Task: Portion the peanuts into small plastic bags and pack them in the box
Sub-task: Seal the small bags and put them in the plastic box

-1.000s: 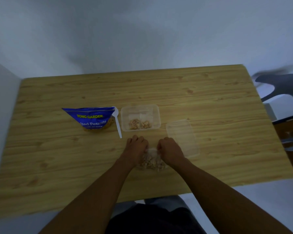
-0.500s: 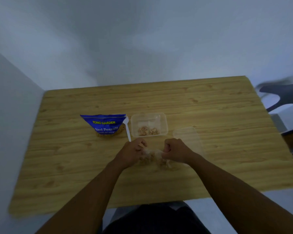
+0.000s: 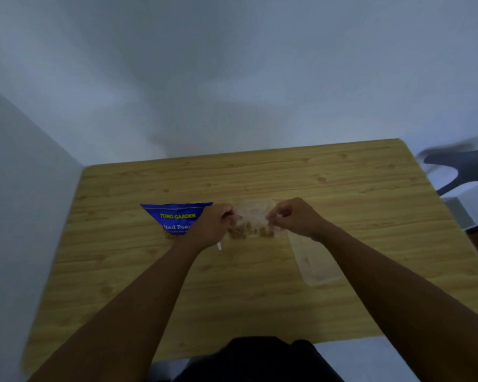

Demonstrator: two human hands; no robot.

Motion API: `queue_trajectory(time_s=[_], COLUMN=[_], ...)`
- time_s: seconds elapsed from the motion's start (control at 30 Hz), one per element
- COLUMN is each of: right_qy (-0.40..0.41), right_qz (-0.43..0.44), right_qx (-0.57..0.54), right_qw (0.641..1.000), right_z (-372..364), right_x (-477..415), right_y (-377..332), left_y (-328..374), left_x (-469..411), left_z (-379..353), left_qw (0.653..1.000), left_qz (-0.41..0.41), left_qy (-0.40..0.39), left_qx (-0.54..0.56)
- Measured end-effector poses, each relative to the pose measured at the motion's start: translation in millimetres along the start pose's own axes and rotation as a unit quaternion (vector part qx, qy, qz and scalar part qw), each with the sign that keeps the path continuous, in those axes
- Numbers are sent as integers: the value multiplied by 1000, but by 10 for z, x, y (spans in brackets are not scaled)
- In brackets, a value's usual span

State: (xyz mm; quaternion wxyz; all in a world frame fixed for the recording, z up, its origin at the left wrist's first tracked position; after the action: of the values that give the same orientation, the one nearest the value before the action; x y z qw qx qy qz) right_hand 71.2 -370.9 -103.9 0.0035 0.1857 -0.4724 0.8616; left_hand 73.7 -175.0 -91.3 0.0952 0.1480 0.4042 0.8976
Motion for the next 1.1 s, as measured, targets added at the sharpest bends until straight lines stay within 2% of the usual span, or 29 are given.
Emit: queue_trajectory(time_s=[0.17, 0.33, 0.43, 0.57, 0.77, 0.93, 1.0, 1.03, 1.1], right_qy=[5, -30, -62, -78, -24, 94, 85, 74, 58], right_qz=[-30, -77, -78, -70, -3, 139, 187, 206, 228], right_qx=[-8, 12, 58, 134, 178, 299, 321, 331, 346], right_qw=[999, 997, 993, 985, 984, 939, 925, 918, 908], right_z=[10, -158, -281, -299, -276, -231, -325, -388, -490], right_x=[-245, -431, -553, -660, -743, -656, -588, -556, -502], right_y=[49, 181, 295, 349, 289, 62, 52, 65, 103], left_y=[11, -168, -246, -377, -503, -399, -153, -58, -26], left_x=[-286, -466, -525, -584, -684, -678, -618, -557, -457], left_z=[1, -261, -369, -577, -554, -498, -421, -394, -395], left_qw=[1000, 996, 990, 979, 970, 971, 964, 949, 937], left_qz=[23, 66, 80, 109, 159, 104, -7, -57, -105], left_qy=[2, -52, -75, -131, -71, -3, 66, 102, 140], left_qx=[-14, -32, -90, -116, -169, -217, -259, -292, -304])
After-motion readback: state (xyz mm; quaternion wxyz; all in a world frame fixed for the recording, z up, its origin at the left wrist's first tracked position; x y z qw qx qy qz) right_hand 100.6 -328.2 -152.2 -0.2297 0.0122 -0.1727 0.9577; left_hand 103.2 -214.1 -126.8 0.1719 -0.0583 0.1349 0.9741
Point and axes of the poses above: each hand's wrist, its own x-axis away from the middle knuckle, its own z-axis out of the back of the hand, y = z × x, the point moved 10 cm from there along -x, towards the middle knuckle, and after that the axes turned 3 degrees about y, right-handed, at the moved point
